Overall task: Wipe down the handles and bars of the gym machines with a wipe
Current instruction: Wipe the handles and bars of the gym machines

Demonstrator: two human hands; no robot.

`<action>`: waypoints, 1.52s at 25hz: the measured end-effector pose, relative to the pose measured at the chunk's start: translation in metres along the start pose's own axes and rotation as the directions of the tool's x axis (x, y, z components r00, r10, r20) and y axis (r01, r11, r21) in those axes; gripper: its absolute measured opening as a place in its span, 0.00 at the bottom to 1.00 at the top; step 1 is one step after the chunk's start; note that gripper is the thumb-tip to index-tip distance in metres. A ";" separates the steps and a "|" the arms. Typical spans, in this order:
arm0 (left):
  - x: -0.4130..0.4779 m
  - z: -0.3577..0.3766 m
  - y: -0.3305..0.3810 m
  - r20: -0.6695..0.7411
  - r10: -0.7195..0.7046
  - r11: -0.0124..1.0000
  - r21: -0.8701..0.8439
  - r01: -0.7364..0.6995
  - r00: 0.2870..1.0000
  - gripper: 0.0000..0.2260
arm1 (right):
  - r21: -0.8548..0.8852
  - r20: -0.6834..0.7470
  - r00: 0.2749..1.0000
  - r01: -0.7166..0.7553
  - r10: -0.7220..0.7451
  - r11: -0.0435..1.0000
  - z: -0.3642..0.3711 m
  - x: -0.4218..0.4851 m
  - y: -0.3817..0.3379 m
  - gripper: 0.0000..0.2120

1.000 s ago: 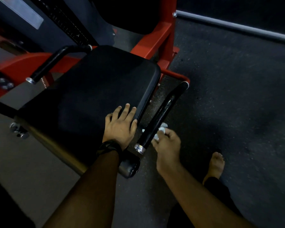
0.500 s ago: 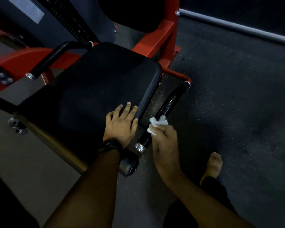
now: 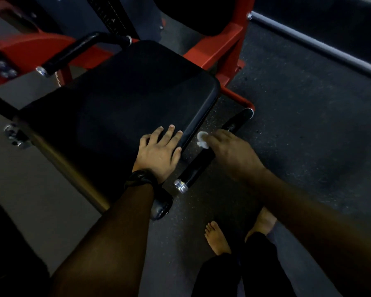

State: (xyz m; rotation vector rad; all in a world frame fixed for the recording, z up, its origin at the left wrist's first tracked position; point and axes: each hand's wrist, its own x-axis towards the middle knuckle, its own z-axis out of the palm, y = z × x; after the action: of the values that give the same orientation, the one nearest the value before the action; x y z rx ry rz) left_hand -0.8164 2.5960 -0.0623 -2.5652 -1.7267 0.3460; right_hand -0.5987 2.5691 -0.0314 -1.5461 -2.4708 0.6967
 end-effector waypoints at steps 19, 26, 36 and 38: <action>0.000 0.000 -0.001 -0.046 0.026 0.999 0.029 -0.025 0.999 0.22 | -0.095 0.393 0.900 0.241 -0.186 0.966 -0.024 0.038 0.006 0.17; 0.001 -0.001 -0.001 -0.046 0.024 1.000 0.005 -0.023 0.999 0.22 | -0.027 0.185 0.964 0.197 -0.189 0.980 -0.007 0.013 0.012 0.26; 0.001 0.001 0.000 -0.014 0.015 1.000 0.013 -0.015 1.000 0.22 | 0.326 -0.329 0.870 -0.260 0.367 0.909 0.038 -0.020 -0.016 0.17; 0.000 0.000 0.000 -0.006 0.008 1.000 0.011 -0.008 1.000 0.22 | 0.359 -0.421 0.823 -0.235 0.382 0.903 0.048 -0.029 -0.032 0.15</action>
State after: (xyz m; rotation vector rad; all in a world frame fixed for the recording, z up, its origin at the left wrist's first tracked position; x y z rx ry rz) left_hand -0.8164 2.5962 -0.0621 -2.5635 -1.7077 0.3471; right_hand -0.6291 2.5175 -0.0554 -1.7611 -1.6884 0.5909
